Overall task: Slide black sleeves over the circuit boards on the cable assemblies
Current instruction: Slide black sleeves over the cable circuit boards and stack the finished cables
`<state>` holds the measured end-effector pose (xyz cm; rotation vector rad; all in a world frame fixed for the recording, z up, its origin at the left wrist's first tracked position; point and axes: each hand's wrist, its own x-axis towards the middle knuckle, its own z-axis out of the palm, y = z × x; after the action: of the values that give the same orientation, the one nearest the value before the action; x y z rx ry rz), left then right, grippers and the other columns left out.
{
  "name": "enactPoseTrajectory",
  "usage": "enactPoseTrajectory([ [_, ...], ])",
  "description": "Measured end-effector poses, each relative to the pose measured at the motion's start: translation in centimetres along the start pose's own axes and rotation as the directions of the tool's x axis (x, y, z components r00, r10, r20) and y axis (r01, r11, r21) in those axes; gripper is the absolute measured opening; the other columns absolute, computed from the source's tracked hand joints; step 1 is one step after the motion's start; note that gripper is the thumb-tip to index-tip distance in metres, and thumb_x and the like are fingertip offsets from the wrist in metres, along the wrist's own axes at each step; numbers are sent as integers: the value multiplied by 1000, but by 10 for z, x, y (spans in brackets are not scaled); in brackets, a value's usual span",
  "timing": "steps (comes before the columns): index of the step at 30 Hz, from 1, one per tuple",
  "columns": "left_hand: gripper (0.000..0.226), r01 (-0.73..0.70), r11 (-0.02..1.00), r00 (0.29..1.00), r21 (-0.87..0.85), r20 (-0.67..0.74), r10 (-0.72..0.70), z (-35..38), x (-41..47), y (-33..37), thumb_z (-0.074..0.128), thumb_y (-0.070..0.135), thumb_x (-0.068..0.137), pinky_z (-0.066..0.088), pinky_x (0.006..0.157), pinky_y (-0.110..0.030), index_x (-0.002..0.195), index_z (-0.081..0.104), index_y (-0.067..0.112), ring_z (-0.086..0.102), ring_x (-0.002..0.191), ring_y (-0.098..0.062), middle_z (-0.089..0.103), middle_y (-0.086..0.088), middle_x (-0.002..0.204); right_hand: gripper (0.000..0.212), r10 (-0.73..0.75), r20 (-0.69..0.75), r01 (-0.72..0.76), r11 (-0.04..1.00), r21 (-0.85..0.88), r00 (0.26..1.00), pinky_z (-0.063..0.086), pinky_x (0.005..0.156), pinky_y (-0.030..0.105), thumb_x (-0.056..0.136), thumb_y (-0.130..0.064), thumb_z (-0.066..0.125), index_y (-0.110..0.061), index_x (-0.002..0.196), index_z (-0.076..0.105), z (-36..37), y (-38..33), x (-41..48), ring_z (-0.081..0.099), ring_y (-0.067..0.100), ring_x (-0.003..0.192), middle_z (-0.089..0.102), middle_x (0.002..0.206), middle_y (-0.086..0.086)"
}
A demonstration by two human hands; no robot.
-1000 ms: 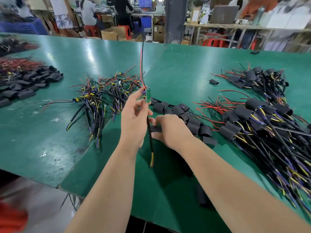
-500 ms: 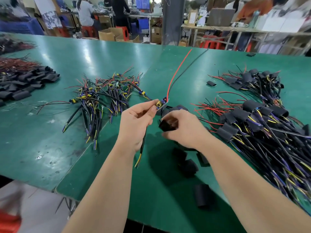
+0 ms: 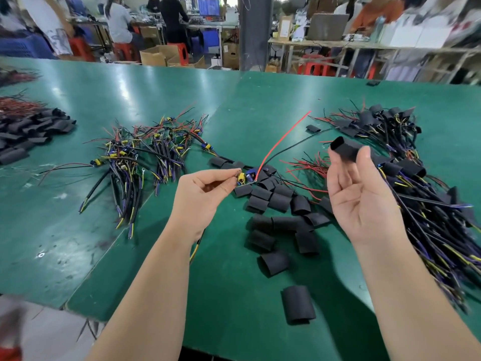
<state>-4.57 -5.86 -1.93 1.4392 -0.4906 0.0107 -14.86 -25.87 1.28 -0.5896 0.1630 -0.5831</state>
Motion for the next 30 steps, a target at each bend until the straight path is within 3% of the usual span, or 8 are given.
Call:
enactPoseTrajectory([
  [8,26,-68,988,997,135,50,62,2,-2,-2,70,-2,81,48,73,-12,83,75,24,64,75,-1,74,10,80,8,-141,-28,136,981,-136,990,52,81,19,86,-19,63,-14,93,62,-2,0,3,69,14,96,71,101,7],
  [13,30,-117,975,987,189,127,94,3,-3,-3,69,-6,80,45,73,-13,84,75,23,63,77,-4,71,5,83,7,-158,-51,152,982,-111,986,52,82,20,86,-16,64,-13,92,61,-3,-2,5,70,15,89,69,102,10],
  [17,31,-112,974,987,197,136,86,2,-3,-2,69,-7,80,45,74,-15,84,75,23,63,78,-5,71,6,83,22,-130,-29,125,984,-129,991,51,76,20,83,-18,65,-11,104,61,-2,-3,7,69,15,87,69,101,8],
  [22,32,-128,965,981,229,173,89,4,-6,0,70,-7,80,46,73,-15,83,75,25,63,78,-5,71,6,83,7,-68,-21,65,988,-141,997,50,69,23,89,-16,60,-12,95,63,-3,-2,9,67,19,77,69,85,6],
  [25,29,-114,964,984,241,160,76,6,-6,2,70,-4,81,48,74,-18,85,75,24,64,77,-8,72,3,83,6,-11,85,28,980,-198,996,52,68,23,89,-14,60,-16,91,65,-4,0,8,69,20,80,70,82,5],
  [30,24,10,992,999,125,48,-16,10,-8,5,68,-2,83,51,56,-16,83,74,21,66,63,-5,73,8,70,24,158,203,-73,926,-371,966,56,72,26,73,-15,67,-19,96,64,-3,15,3,69,11,75,73,93,1],
])
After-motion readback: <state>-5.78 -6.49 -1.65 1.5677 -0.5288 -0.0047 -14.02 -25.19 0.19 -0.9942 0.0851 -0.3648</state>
